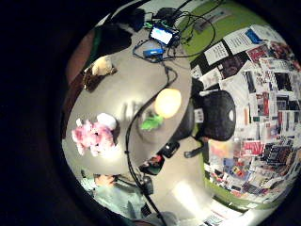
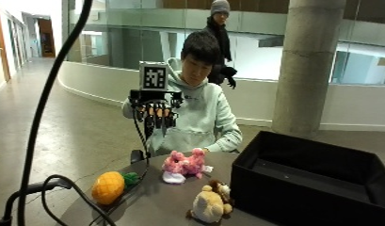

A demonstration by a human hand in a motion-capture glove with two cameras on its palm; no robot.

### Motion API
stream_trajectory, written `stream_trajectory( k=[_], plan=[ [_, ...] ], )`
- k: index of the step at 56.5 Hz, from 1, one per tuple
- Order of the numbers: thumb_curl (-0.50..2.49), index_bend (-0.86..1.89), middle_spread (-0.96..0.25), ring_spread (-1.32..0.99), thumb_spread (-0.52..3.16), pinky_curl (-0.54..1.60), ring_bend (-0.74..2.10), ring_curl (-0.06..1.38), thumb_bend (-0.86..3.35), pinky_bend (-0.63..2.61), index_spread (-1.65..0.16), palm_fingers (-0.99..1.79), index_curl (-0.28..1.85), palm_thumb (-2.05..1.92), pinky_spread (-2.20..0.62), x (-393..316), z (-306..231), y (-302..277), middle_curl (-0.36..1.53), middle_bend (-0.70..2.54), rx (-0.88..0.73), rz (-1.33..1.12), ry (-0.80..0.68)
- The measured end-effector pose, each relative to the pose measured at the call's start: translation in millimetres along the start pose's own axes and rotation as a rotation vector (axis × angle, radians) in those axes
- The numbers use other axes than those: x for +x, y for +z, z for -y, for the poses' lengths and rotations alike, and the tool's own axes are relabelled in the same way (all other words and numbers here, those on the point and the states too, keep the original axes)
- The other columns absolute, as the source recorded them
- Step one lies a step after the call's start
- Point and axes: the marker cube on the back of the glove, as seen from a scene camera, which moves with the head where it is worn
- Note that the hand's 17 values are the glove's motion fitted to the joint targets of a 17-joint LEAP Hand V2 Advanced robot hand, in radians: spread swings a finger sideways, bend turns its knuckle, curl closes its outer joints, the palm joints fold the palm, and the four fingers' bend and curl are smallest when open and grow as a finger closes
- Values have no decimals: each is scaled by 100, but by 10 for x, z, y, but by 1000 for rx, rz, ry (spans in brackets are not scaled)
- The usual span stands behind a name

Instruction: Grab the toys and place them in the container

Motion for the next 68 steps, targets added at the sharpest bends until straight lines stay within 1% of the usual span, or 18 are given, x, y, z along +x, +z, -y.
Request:
stream_trajectory(
  k=[2, 4, 10, 13, 15, 18, 23, 25, 29, 30, 36, 39, 43, 48, 50, 54, 61, 68],
  plan=[
    [5, 27, -2, -6, 58, 8, 26, 5, 25, 30, -11, 45, 9, 29, -1, 400, -164, 30, 7, 28, -39, -28, 121],
    [7, 28, -3, -8, 74, 10, 27, 7, 29, 31, -14, 43, 12, 31, -1, 566, -241, 36, 9, 29, -56, -40, 162],
    [12, 26, -4, -11, 110, 15, 27, 9, 34, 33, -19, 38, 16, 29, -1, 627, -292, 9, 12, 27, -47, -36, 163],
    [14, 25, -4, -12, 122, 16, 28, 10, 32, 34, -21, 35, 18, 23, -1, 645, -263, -5, 14, 26, -23, -33, 203],
    [14, 24, -4, -12, 129, 18, 29, 11, 30, 34, -22, 33, 19, 18, -1, 658, -244, -20, 14, 25, -21, -33, 227],
    [15, 23, -4, -12, 137, 19, 29, 11, 28, 36, -24, 31, 21, 13, -1, 674, -301, -48, 16, 24, -72, -31, 204],
    [16, 22, -4, -13, 145, 21, 29, 12, 26, 36, -25, 29, 23, 8, -1, 709, -284, -22, 18, 22, -6, -47, 204],
    [17, 22, -4, -13, 148, 21, 29, 12, 25, 37, -25, 28, 24, 6, -1, 715, -305, -25, 18, 21, -17, -49, 197],
    [18, 22, -4, -13, 151, 23, 29, 13, 23, 37, -26, 27, 26, 3, -1, 727, -226, 5, 20, 21, 75, -64, 247],
    [18, 22, -4, -13, 152, 23, 28, 13, 23, 37, -26, 27, 26, 2, -1, 728, -227, 7, 21, 21, 73, -65, 244],
    [18, 18, -4, -13, 153, 25, 30, 14, 20, 38, -27, 23, 28, -2, -1, 701, -306, -17, 23, 19, -62, -51, 144],
    [19, 14, -4, -13, 153, 27, 32, 15, 19, 42, -27, 18, 28, -3, -1, 658, -293, -8, 24, 19, -78, -50, 152],
    [19, 10, -4, -12, 152, 30, 32, 17, 16, 49, -27, 7, 27, -3, -1, 615, -238, 22, 24, 17, -71, -59, 110],
    [19, 5, -4, -11, 147, 33, 28, 17, 12, 60, -27, -13, 23, -3, -1, 558, -77, 70, 25, 16, -56, -59, 41],
    [20, 6, -4, -10, 146, 33, 28, 17, 11, 61, -27, -14, 22, -2, -1, 527, -9, 104, 25, 16, -49, -57, 21],
    [21, 6, -3, -9, 140, 35, 22, 17, 9, 65, -26, -27, 20, 0, 0, 450, 202, 216, 24, 13, -46, -44, -25],
    [24, 6, -3, -8, 134, 36, 19, 19, 7, 66, -26, -29, 17, 4, 0, 314, 509, 457, 23, 12, -72, -9, -71],
    [26, 5, -3, -8, 129, 36, 19, 21, 5, 65, -25, -31, 15, 6, 0, 208, 844, 714, 23, 12, -149, -4, -98]
  ],
)
